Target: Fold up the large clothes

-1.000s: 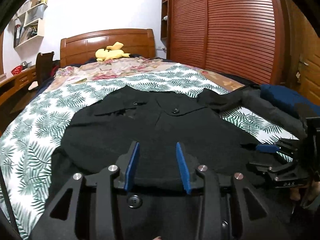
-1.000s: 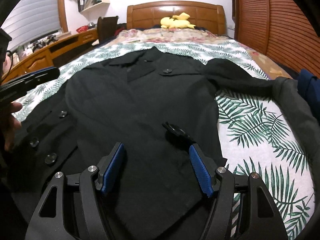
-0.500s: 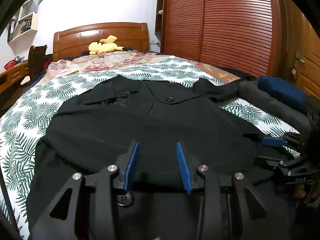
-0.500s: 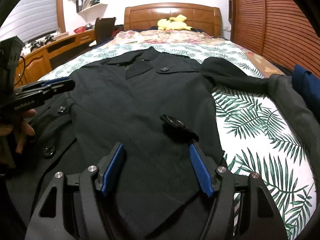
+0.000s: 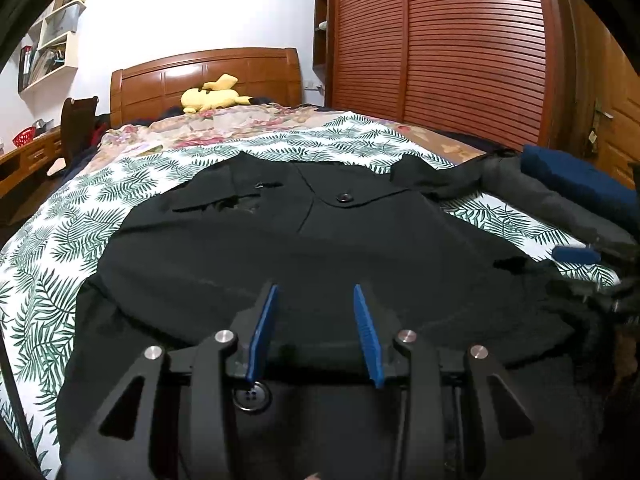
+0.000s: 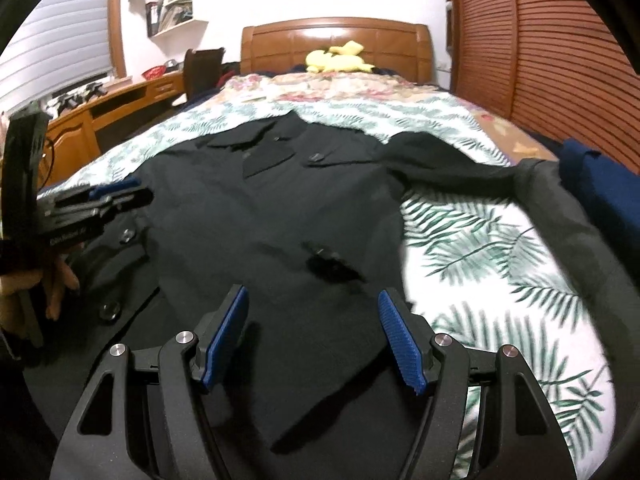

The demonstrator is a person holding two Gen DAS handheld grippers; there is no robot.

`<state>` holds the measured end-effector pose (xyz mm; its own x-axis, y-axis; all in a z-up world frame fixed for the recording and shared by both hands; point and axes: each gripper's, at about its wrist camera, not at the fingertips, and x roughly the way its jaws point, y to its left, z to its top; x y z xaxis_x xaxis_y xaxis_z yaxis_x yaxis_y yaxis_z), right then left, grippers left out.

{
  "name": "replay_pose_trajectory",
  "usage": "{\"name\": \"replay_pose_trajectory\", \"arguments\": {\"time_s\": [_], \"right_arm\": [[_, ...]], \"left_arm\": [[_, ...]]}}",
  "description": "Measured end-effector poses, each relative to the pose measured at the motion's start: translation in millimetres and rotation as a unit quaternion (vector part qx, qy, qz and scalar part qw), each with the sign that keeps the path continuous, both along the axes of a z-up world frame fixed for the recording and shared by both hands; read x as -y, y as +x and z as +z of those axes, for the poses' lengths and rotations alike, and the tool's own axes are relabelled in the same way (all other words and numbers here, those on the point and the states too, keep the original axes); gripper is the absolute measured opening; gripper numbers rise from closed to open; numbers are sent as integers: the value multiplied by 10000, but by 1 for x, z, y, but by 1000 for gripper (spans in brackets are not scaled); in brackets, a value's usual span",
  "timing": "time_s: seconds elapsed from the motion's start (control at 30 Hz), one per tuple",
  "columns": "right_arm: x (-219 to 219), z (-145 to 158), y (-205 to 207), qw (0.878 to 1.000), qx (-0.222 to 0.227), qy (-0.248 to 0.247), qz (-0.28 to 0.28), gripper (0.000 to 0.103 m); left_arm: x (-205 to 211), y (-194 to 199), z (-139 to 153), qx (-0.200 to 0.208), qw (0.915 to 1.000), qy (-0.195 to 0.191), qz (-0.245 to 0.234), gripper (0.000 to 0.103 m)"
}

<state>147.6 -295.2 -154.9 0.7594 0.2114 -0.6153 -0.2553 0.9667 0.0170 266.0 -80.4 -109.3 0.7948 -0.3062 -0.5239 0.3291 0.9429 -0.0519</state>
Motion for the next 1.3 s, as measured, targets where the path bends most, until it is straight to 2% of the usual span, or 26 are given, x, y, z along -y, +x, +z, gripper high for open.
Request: {"name": "replay_pose_trajectory", "arguments": {"time_s": [0.23, 0.47, 0.7, 0.87, 1.17, 1.23, 1.3], "right_arm": [[27, 33, 24, 9994, 73, -130, -307, 69], [65, 55, 88, 9971, -15, -135, -755, 69], [96, 36, 159, 9912, -512, -75, -1217, 69], [117, 17, 201, 9835, -913, 169, -1553, 69], [134, -12, 246, 9700, -1480, 607, -1828, 69], [135, -18, 254, 9664, -1603, 722, -1874, 65], [136, -20, 261, 9654, -1640, 798, -1861, 51]], "left_arm": [[2, -1, 2, 46, 10000, -28, -16, 38], [1, -2, 5, 86, 10000, -3, -51, 38], [2, -5, 6, 148, 9998, 4, -101, 39], [3, -4, 6, 132, 9998, 0, -134, 39], [2, -2, 5, 128, 9998, -24, -136, 39], [2, -2, 5, 119, 9998, -22, -140, 39], [2, -2, 5, 115, 9998, -21, -141, 39]]}}
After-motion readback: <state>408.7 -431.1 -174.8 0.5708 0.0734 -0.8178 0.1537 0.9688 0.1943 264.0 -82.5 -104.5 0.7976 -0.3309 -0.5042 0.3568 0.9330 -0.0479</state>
